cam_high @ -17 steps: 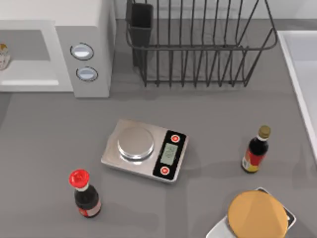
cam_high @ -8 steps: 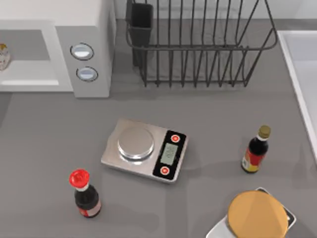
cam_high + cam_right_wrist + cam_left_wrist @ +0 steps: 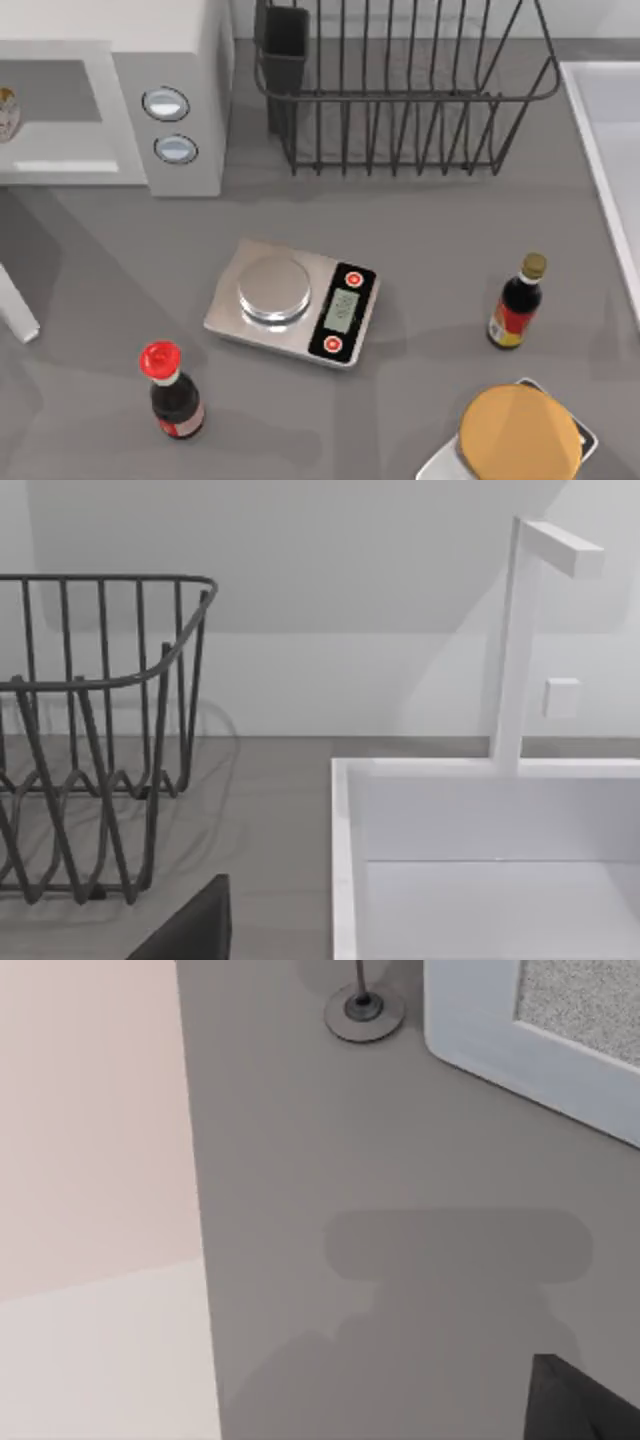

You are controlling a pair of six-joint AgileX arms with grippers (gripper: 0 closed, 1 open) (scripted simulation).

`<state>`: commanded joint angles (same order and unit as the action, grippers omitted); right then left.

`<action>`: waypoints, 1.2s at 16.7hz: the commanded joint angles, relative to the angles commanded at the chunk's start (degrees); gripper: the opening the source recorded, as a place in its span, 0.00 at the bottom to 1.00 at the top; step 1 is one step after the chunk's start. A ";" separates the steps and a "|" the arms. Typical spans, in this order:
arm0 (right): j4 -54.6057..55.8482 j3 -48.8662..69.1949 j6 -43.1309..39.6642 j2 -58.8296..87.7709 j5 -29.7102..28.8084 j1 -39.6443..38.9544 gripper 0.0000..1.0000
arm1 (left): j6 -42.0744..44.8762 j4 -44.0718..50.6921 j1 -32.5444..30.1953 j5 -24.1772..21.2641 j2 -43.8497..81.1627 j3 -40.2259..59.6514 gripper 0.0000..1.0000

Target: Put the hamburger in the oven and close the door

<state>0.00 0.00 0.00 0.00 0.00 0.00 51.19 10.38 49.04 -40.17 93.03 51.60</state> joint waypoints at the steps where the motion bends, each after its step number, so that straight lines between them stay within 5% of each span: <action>1: 0.00 0.00 0.00 0.00 0.00 0.00 1.00 | -1.44 -0.05 -0.17 0.85 -1.04 -1.91 0.00; 6: 0.00 0.00 0.00 0.00 0.00 0.00 1.00 | -8.67 1.13 1.24 6.25 -3.27 -8.53 0.00; 11: 0.00 0.00 0.00 0.00 0.00 0.00 1.00 | -8.58 1.07 1.06 6.25 -2.96 -8.48 0.00; 20: 0.00 0.00 0.00 0.00 0.00 0.00 1.00 | -12.25 -5.02 -12.81 13.91 9.59 5.49 0.00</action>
<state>0.00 0.00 0.00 0.00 0.00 0.00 38.94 5.36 36.23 -26.26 102.62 57.08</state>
